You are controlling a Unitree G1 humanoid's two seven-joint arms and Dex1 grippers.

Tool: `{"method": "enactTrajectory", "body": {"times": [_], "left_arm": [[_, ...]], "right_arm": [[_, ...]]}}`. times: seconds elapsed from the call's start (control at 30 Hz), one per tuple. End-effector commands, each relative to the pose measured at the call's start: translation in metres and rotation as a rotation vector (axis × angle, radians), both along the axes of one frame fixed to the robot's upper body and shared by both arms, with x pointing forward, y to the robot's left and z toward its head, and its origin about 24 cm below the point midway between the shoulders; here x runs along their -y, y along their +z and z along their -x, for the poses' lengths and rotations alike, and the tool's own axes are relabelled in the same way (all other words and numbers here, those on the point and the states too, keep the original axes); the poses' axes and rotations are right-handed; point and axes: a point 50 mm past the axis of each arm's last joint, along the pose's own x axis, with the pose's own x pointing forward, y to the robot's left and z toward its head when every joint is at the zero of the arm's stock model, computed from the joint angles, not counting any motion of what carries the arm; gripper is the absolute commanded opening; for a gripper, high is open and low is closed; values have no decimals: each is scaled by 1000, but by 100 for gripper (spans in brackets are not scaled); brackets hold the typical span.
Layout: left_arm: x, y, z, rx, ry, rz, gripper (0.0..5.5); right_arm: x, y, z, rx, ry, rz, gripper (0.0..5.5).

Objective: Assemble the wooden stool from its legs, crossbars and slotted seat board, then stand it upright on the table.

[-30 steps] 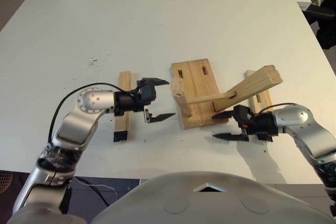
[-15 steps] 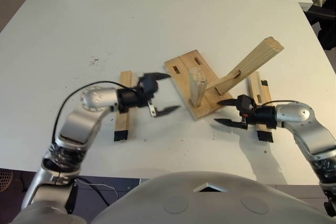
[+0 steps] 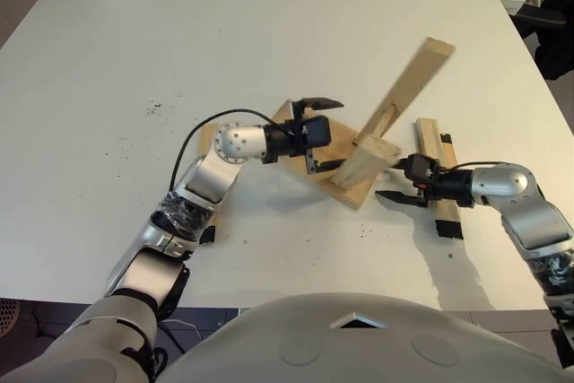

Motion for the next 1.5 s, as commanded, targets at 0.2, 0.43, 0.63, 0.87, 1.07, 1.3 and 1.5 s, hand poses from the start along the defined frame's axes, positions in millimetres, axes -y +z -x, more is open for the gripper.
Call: {"method": "enactTrajectory", "body": {"times": [0.2,0.43,0.63,0.87,1.07,1.3,1.5], "left_arm": [[15,-29,20,-93,46,21,537],[-27,1,3,-95,157,90,537],[-72,57,23,-204,126,231,537],[-118,37,-58,57,551,39,537],[-86,-21,-77,268,396,-276,537],[-85,-55,-59,261,107,-437,537],[-94,-54,-44,153,66,-326,537]], "right_arm": [[-27,-10,-33,55,-58,-35,316],[-6,7,-17,88,-152,-67,316],[8,22,23,49,-73,0,316],[4,33,70,-221,137,-147,316],[-22,15,49,-243,188,-165,316],[-39,-11,26,-133,64,-93,316],[-45,-13,-8,0,-98,-95,316]]}}
